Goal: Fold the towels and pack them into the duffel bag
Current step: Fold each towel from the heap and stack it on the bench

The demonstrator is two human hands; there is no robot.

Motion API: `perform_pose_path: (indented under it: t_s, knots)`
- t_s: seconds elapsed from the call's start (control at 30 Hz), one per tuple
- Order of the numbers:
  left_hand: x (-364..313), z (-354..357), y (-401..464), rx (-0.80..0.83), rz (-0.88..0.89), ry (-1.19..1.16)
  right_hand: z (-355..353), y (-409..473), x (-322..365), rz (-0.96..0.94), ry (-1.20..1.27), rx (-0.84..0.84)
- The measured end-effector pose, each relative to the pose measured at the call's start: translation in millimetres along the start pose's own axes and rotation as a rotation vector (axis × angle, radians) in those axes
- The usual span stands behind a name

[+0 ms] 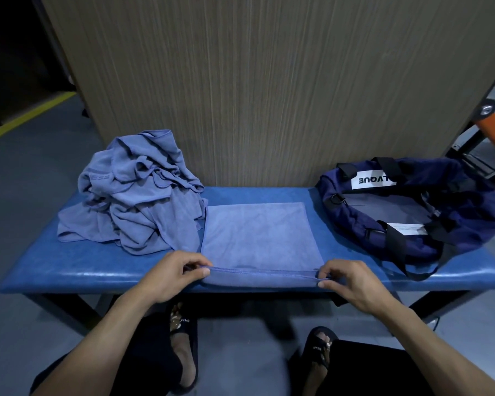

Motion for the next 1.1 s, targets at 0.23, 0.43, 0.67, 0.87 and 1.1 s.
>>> perform_pose_path:
  t_s: [0.23, 0.43, 0.67, 0.87, 1.1]
  knots:
    - [3.2, -1.0, -9.2, 0.025, 0.138, 0.320, 0.2, -15.0, 0.4, -0.016, -0.042, -0.006]
    - [-0.3, -2.6, -16.4, 0.016, 0.137, 0.236, -1.0, -19.4, 8.0, -0.010, -0.010, -0.096]
    - [-28.4, -10.7, -9.7, -0.187, 0.090, -0.165, -25.7, 0.2, 24.9, 0.075, 0.403, -0.461]
    - [-87.6, -48.5, -12.9, -0.354, 0.186, -0.162, -84.4, 32.9, 56.7, -0.011, 0.406, -0.655]
    - [-158.2, -113.2, 0.9, -0.549, 0.349, -0.139, -161.9, 75.5, 77.4, -0.140, 0.344, -0.732]
Point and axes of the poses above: each hand's wrist, its own y-axis towards the middle knuckle, its own z-axis out of the palm, x = y × z, the point moved 1 cm from there along y, towards the middle knuckle, and after that the axes turned 13 degrees about -z, right-handed, at the moved point
